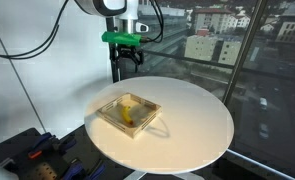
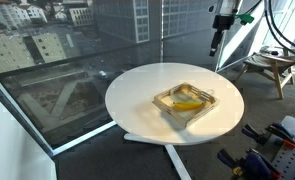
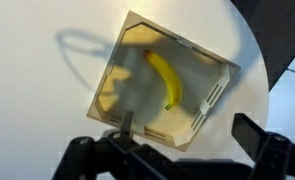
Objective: Remove the banana from the crate
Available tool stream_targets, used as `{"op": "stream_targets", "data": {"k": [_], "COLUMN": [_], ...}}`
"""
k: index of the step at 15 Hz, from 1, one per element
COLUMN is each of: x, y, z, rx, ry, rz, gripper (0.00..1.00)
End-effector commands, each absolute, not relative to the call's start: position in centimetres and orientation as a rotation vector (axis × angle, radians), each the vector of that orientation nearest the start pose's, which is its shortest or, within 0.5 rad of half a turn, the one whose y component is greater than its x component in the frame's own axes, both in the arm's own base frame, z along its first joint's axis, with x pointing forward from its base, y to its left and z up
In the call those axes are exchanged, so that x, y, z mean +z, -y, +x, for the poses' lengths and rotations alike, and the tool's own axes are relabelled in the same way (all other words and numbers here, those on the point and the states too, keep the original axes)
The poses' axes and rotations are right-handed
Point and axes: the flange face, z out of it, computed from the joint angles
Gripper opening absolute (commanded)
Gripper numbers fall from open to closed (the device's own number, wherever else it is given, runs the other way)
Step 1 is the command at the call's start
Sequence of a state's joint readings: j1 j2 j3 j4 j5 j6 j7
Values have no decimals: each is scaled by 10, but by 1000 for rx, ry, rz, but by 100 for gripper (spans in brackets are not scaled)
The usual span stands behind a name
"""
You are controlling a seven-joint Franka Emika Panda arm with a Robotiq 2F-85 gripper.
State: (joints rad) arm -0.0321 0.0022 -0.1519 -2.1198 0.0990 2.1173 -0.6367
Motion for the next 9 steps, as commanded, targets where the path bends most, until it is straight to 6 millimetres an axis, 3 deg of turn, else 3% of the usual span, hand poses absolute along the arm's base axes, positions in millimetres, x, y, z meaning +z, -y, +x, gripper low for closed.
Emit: {"op": "stream_targets", "data": {"k": [1,9], "x": [406,390], "y": [101,103], "z": [538,544], "rx": [-19,29], "ry": [728,1076], "rz": [-2943,-2838], "gripper": [100,100]}}
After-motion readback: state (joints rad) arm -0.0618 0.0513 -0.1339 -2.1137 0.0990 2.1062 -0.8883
